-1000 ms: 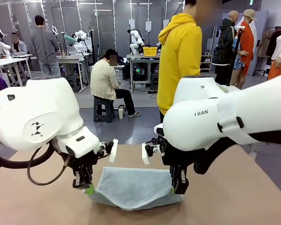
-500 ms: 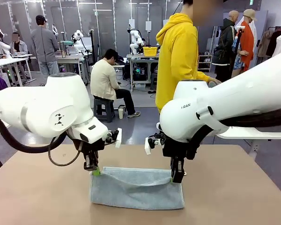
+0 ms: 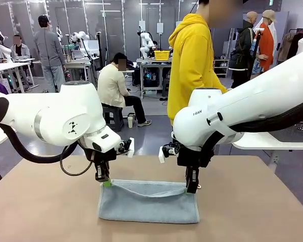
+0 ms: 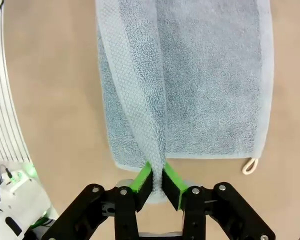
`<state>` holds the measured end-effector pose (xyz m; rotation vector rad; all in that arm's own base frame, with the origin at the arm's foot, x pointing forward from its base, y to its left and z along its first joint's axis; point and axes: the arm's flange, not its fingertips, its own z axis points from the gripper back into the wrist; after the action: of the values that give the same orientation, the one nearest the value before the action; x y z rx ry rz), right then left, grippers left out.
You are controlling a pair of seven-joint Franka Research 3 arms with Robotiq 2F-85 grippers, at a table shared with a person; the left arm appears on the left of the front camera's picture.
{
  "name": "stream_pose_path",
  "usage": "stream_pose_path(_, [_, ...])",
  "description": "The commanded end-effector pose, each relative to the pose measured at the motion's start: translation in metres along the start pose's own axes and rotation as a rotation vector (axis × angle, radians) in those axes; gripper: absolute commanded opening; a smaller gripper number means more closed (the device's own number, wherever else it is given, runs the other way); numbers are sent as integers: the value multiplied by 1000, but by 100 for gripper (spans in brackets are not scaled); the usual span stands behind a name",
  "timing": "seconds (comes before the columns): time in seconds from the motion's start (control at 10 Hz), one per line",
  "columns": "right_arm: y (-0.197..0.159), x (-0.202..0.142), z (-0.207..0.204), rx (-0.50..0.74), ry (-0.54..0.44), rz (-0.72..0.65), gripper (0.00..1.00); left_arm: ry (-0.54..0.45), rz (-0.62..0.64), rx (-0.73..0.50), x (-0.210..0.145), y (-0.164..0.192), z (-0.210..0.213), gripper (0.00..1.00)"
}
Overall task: Fold the towels and place them in the basket.
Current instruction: When a person lays out a Towel with hook on the table, fold it in half twice.
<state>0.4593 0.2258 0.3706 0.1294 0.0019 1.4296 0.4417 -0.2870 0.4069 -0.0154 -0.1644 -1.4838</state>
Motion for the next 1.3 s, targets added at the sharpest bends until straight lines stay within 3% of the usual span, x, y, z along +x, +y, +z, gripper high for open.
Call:
stream_pose_path(0.0, [4,0,2,-5,-1,4,0,-2,3,7,-3,-3,5,0])
stream_pose_path(0.1, [4,0,2,-5,-1,4,0,-2,3,7,-3,-3,5,0])
stream_pose_path(0.2, [1,2,0,-1,0,4,10,-1,1,2,0,0,1,2])
stream_pose_path(0.5, [-37,14,-1,-19,-5,-61,10,33,-117,6,22,33,-8,2])
stream_pose_path(1.2, [-97,2,-18,79,17,-206,10,55,-67,-45,13,90,-34,2])
